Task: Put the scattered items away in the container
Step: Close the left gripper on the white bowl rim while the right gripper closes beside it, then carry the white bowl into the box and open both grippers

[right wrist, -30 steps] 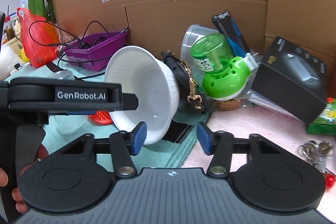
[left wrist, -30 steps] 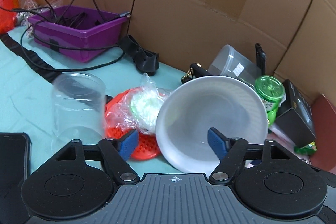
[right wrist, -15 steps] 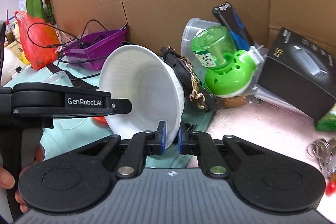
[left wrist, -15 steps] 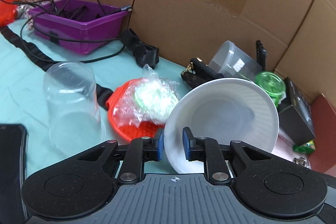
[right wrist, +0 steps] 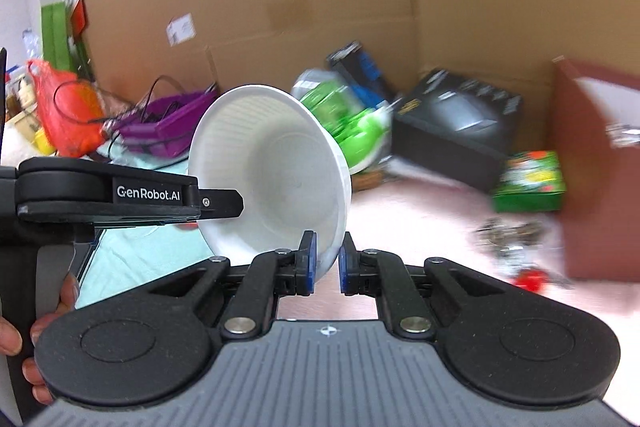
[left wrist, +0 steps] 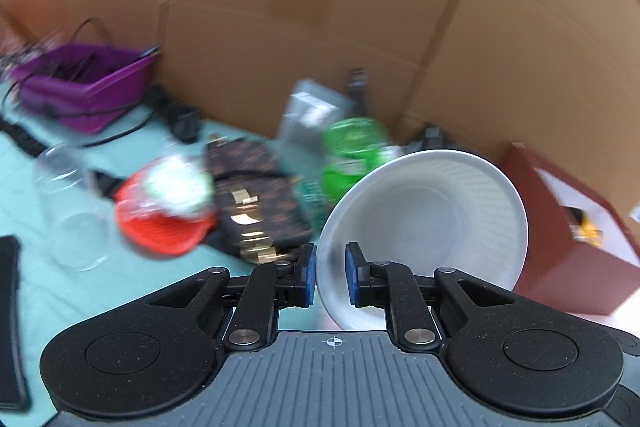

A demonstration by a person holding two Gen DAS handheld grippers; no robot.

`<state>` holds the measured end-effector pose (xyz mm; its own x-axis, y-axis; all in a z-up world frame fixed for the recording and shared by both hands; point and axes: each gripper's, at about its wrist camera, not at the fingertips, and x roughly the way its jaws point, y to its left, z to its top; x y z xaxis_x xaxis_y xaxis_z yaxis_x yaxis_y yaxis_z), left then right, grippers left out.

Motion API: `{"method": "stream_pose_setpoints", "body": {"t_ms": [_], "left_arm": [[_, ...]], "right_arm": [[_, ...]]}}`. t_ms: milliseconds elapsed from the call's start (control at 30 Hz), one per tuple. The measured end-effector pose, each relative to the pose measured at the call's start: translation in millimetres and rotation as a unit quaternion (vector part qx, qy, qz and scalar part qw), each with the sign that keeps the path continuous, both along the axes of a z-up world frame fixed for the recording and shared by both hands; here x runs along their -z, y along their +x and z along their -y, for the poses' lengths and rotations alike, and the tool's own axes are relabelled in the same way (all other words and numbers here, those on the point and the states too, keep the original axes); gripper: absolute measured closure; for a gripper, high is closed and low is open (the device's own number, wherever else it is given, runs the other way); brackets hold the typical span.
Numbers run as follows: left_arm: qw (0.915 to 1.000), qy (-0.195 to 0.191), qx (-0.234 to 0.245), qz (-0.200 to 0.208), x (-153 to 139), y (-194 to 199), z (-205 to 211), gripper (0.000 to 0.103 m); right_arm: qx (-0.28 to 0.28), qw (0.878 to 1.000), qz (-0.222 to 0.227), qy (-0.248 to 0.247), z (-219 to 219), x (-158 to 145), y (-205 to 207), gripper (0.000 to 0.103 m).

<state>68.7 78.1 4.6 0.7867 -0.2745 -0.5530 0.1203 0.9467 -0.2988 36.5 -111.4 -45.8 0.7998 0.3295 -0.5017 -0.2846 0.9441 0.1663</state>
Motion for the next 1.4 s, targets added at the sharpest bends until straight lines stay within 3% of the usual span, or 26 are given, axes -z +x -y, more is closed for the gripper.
{"method": "stream_pose_setpoints", "body": {"t_ms": [200, 400, 700, 900, 1400], "left_arm": [[0.9975, 0.008, 0.055, 0.043, -31, -12, 66, 0.075], [0.9897, 0.016, 0.117, 0.081, -57, -11, 142, 0.075], [0.9772, 0.043, 0.173, 0.116, -81, 6, 233, 0.075], [0.9781, 0.06, 0.171, 0.102, -73, 37, 253, 0.075], [0.9844, 0.071, 0.154, 0.048, -40, 112, 259, 0.072]], "right_arm": [[0.059, 0.997, 0.046, 0.008, 52, -23, -32, 0.09], [0.126, 0.988, 0.086, 0.016, 111, -41, -54, 0.09], [0.202, 0.971, 0.128, 0.029, 192, -60, -56, 0.09], [0.208, 0.969, 0.13, 0.029, 219, -60, -29, 0.089], [0.187, 0.978, 0.071, 0.056, 223, -38, 44, 0.089]]}}
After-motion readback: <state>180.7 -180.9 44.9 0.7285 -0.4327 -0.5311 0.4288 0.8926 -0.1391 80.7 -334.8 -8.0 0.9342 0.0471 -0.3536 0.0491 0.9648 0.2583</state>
